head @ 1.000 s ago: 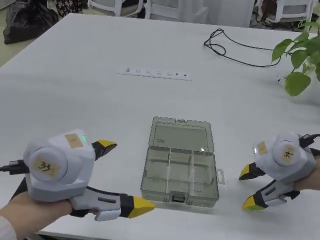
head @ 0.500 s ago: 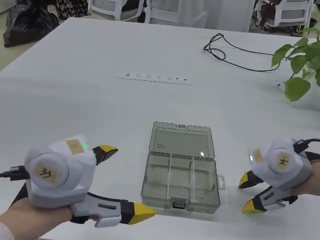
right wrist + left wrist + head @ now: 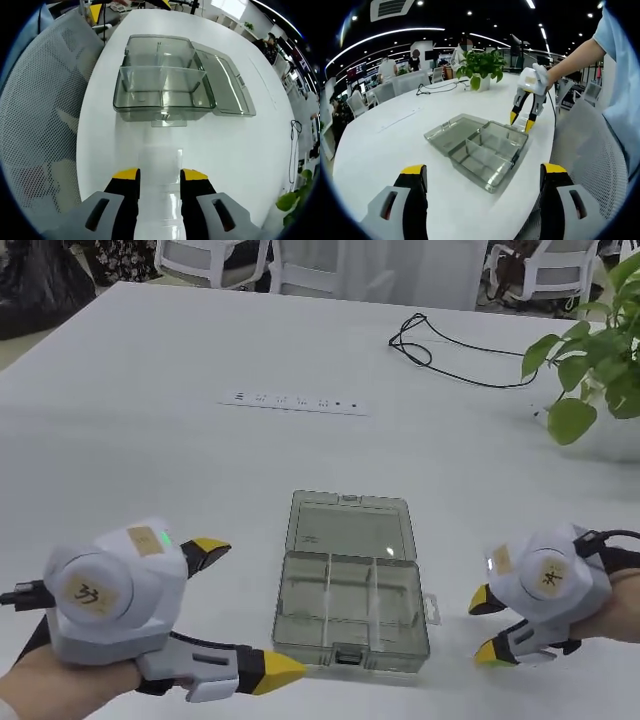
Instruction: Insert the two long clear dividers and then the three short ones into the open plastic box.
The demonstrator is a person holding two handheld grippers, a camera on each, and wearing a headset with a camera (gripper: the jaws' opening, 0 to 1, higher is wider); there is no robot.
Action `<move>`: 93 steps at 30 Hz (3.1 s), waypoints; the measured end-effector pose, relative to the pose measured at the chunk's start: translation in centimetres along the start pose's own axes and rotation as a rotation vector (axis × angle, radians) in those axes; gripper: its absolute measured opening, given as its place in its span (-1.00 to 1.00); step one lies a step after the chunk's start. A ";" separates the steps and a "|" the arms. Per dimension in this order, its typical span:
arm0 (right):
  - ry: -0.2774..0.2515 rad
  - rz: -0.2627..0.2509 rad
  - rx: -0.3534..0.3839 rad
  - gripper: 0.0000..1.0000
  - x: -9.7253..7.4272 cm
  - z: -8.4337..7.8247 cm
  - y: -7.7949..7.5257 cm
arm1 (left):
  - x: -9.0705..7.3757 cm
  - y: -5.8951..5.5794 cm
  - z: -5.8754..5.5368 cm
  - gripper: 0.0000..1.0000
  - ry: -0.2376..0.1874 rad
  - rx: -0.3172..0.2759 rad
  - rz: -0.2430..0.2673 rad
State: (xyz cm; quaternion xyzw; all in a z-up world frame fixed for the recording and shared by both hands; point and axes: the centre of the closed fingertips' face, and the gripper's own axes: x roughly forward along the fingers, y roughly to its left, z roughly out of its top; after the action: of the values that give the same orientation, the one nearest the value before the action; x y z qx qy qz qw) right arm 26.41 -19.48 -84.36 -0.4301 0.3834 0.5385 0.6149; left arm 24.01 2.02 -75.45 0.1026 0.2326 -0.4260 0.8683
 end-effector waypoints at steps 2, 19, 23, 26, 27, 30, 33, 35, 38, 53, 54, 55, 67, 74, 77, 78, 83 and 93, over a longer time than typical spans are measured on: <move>-0.012 -0.030 -0.002 -0.36 -0.5 0.1 -0.4 | 0.1 -0.1 0.0 0.90 0.001 -0.005 -0.006; -0.133 -0.256 -0.107 -0.36 -4.8 5.2 -1.3 | 1.4 -0.4 1.0 0.83 -0.016 -0.090 -0.041; -0.156 -0.309 -0.153 -0.36 -5.5 7.0 -1.6 | 1.8 -0.3 1.3 0.76 -0.017 -0.136 -0.049; -0.167 -0.340 -0.173 -0.36 -5.8 8.0 -1.7 | 2.3 -0.3 1.9 0.73 -0.033 -0.206 -0.056; -0.171 -0.350 -0.184 -0.36 -5.9 8.4 -1.8 | 2.4 -0.3 2.0 0.72 -0.037 -0.218 -0.057; -0.173 -0.375 -0.212 -0.36 -6.2 9.3 -2.0 | 2.8 -0.6 2.2 0.62 -0.025 -0.271 -0.085; -0.182 -0.397 -0.231 -0.36 -6.4 10.2 -2.2 | 3.3 -1.1 2.7 0.55 -0.037 -0.318 -0.098; -0.192 -0.402 -0.237 -0.36 -6.4 10.8 -2.2 | 3.6 -1.3 3.1 0.49 -0.049 -0.372 -0.110; -0.195 -0.420 -0.272 -0.36 -6.5 11.7 -2.3 | 4.2 -1.5 3.7 0.39 -0.063 -0.438 -0.137; -0.192 -0.438 -0.376 -0.36 -5.4 14.8 -2.1 | 6.7 -2.0 5.0 -0.39 -0.075 -0.695 -0.180; -0.192 -0.438 -0.375 -0.36 -5.3 14.8 -2.1 | 6.8 -1.9 4.8 -0.45 -0.071 -0.708 -0.178; -0.193 -0.438 -0.376 -0.36 -5.3 14.9 -2.1 | 6.8 -1.8 4.8 -0.50 -0.076 -0.715 -0.179; -0.198 -0.425 -0.389 -0.36 -5.1 15.7 -1.7 | 7.0 -2.2 4.8 -0.88 -0.066 -0.743 -0.189; -0.192 -0.413 -0.390 -0.36 -4.8 15.6 -1.4 | 6.9 -2.9 5.0 -1.00 -0.064 -0.728 -0.219; -0.197 -0.408 -0.390 -0.36 -4.9 15.6 -1.3 | 6.8 -2.9 5.0 -1.00 -0.065 -0.733 -0.233; -0.199 -0.405 -0.390 -0.36 -4.9 15.6 -1.2 | 6.8 -2.9 5.0 -1.00 -0.064 -0.730 -0.236; -0.262 -0.359 -0.400 -0.27 -5.1 16.4 -0.6 | 6.5 -3.1 5.0 -1.00 -0.072 -0.705 -0.248; -0.433 -0.146 -0.087 0.01 -7.9 17.9 -1.2 | 5.2 -3.6 5.4 -1.00 -0.112 -0.559 -0.314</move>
State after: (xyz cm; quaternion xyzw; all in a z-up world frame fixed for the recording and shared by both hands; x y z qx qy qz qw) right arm 26.76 -5.35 -70.81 -0.3572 0.1867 0.5884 0.7010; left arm 25.66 -5.85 -73.25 -0.2006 0.3053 -0.4793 0.7980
